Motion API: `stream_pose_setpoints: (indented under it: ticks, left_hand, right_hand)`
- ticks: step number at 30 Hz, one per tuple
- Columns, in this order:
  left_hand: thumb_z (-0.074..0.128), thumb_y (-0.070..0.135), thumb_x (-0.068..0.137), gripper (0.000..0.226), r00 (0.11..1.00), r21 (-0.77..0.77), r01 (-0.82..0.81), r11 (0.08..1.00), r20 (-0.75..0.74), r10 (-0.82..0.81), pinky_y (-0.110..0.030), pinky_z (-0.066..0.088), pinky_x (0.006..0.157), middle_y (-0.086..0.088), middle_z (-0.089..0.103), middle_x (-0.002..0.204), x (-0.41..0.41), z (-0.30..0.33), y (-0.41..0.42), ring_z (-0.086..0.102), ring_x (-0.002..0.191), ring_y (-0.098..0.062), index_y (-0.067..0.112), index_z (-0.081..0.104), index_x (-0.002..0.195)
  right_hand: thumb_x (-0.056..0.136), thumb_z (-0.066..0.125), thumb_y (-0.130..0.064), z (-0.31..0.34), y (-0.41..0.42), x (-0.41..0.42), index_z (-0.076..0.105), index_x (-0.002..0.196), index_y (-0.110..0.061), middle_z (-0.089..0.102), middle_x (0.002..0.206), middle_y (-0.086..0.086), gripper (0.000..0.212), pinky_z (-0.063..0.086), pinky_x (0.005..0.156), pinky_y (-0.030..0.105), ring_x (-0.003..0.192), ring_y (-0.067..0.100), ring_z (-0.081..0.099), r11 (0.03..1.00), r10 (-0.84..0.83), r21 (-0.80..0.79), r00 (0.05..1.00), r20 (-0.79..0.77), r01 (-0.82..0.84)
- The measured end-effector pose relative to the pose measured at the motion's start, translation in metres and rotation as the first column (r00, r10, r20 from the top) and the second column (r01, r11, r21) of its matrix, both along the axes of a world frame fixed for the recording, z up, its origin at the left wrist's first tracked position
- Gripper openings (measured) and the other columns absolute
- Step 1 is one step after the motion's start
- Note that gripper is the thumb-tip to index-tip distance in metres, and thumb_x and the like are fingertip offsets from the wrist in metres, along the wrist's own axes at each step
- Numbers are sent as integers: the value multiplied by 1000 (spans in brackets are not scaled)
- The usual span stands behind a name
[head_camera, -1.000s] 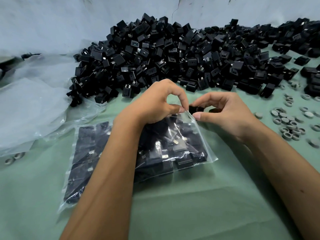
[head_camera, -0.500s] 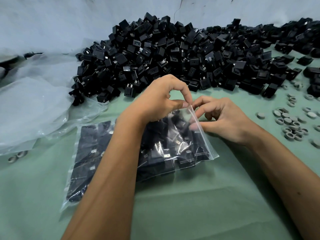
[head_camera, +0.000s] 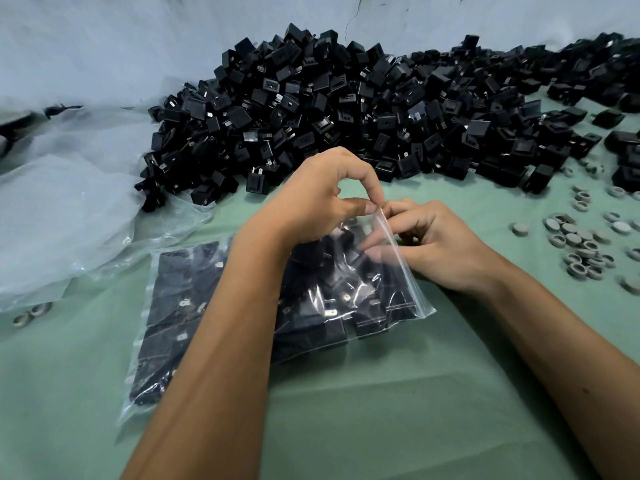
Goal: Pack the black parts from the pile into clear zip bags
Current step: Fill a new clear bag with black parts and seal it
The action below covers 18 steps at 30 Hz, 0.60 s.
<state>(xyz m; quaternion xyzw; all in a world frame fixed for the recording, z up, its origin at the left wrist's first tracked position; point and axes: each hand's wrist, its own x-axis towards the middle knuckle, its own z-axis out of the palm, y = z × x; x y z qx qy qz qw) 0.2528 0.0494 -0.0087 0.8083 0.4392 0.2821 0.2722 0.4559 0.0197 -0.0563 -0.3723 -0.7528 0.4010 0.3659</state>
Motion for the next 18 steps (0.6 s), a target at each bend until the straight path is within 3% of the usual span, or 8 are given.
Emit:
stream_pose_setpoints:
  ticks: [2,5,9,11,13,14,16,18]
  left_hand:
    - [80,16,88,10,1000,-6,4,1000,-1,-4,-38,49,102,4,62,119,1,-1,0,57,116,-10,25,77,89]
    - [80,17,88,10,1000,-9,7,1000,3,-7,-39,50,102,4,61,118,0,-2,0,57,117,-10,25,77,90]
    - [79,18,89,10,1000,-36,5,999,-18,-5,-44,51,102,6,60,114,-3,-5,3,56,116,-12,27,76,92]
    - [79,18,89,10,1000,-53,7,999,-22,-9,-46,52,100,3,60,113,-2,-7,4,58,115,-17,26,75,92]
    - [78,17,90,9,1000,-68,12,998,-10,-13,-47,53,99,3,60,113,-3,-8,5,60,113,-20,26,75,92]
    - [78,17,90,10,1000,-74,13,997,-6,-13,-47,54,98,3,60,113,-4,-8,5,61,112,-20,26,75,91]
    - [78,16,90,11,1000,-90,17,996,5,-17,-48,55,97,2,60,114,-4,-9,6,62,110,-21,27,75,89]
    - [78,15,89,11,1000,-95,15,995,19,-14,-49,55,95,0,60,113,-5,-10,6,63,108,-22,26,75,89]
  right_hand:
    - [79,85,-7,-2,-2,-5,83,93,-8,73,101,5,14,48,104,37,106,14,63,1000,-2,15,1000,21,1]
    - [79,86,-11,-3,-2,-6,84,91,-12,74,100,3,12,47,104,39,105,16,64,999,-23,26,999,36,22]
    - [84,83,-20,-4,3,-1,82,88,-12,72,81,12,9,51,70,43,72,28,63,984,-177,-10,982,-73,177]
    - [89,80,-13,-9,11,0,81,88,-14,73,76,5,2,50,66,32,68,18,63,938,-343,22,936,-80,346]
    - [90,76,-13,-11,21,-1,80,86,-17,71,72,-5,6,47,64,19,66,6,60,847,-516,138,856,-20,513]
    - [89,74,-14,-10,28,-3,80,87,-18,70,74,-7,7,47,66,19,70,7,61,798,-577,243,816,44,552]
    - [90,71,-18,-7,45,-6,79,95,-18,71,86,-3,9,47,77,29,89,19,60,720,-651,484,726,221,498]
    - [92,68,-23,-4,66,-10,76,112,-19,70,106,2,22,42,88,38,110,29,50,693,-677,627,619,398,355]
